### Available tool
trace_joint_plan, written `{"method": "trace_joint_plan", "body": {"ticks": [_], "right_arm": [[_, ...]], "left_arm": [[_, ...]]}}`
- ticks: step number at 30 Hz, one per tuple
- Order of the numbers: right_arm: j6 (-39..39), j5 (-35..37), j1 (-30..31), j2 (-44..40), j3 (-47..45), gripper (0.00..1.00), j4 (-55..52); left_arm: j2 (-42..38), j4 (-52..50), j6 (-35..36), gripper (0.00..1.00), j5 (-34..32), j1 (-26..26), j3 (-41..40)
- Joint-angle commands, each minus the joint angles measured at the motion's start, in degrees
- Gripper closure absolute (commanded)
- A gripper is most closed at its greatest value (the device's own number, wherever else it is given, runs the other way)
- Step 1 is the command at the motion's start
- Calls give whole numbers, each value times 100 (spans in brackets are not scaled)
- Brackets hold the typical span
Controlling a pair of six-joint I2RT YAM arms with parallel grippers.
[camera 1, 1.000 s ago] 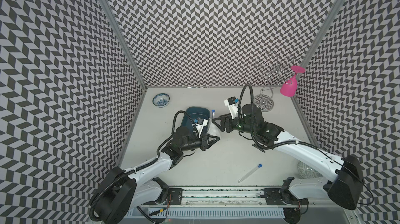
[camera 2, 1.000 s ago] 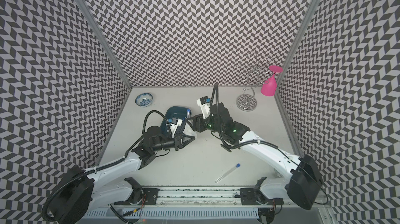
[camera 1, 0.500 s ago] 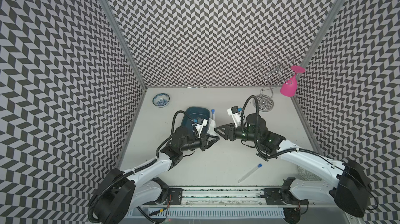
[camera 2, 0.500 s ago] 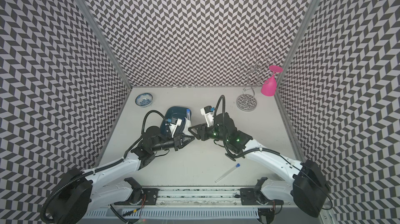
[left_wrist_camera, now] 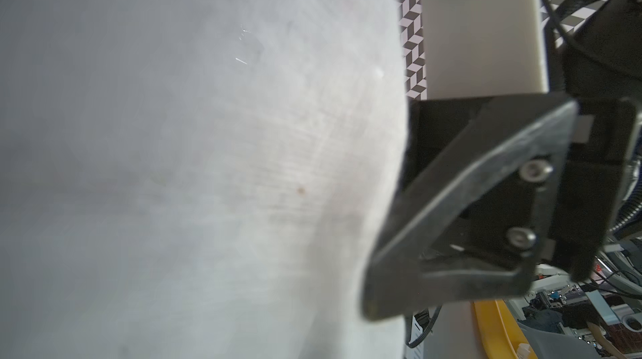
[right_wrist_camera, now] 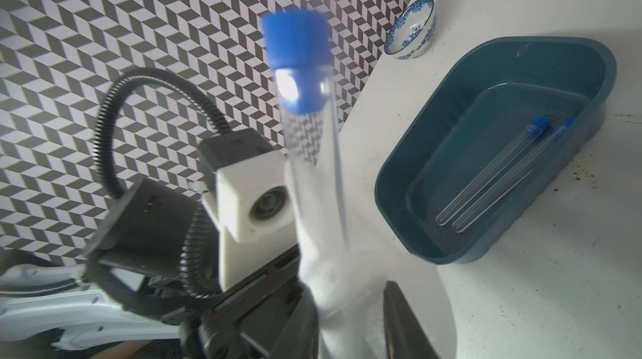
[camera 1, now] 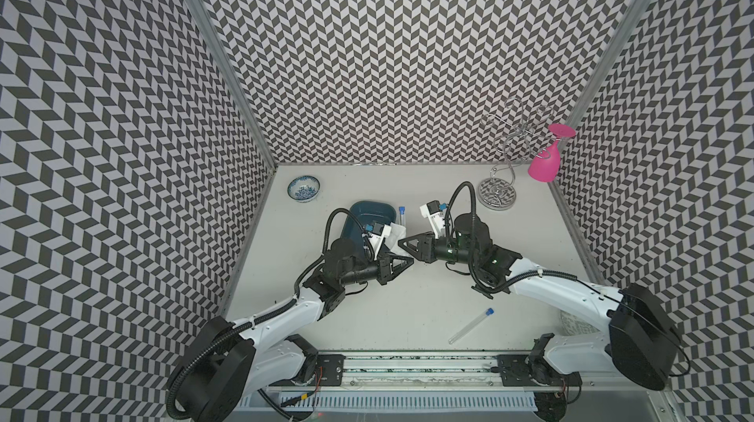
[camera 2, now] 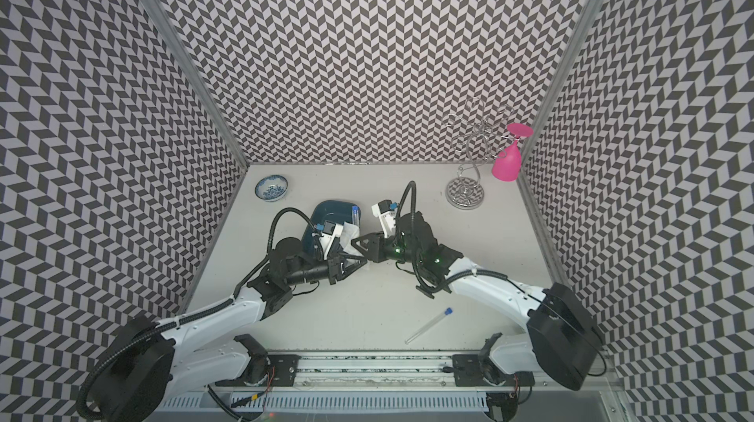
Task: Wipe the exteriors of test tubes
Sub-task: Wipe the dirt from the test tube.
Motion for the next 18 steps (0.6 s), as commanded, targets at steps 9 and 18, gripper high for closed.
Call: {"method": "trace_joint_plan", "body": {"ticks": [9,18], "right_arm": [[-644,468,-187,507,1253,82,-168],[-637,210,-171,584,944,82,-201]], "left_arm": [[-94,75,110,86,114,4,129],[-149,143,63,86,79,13,63]]}}
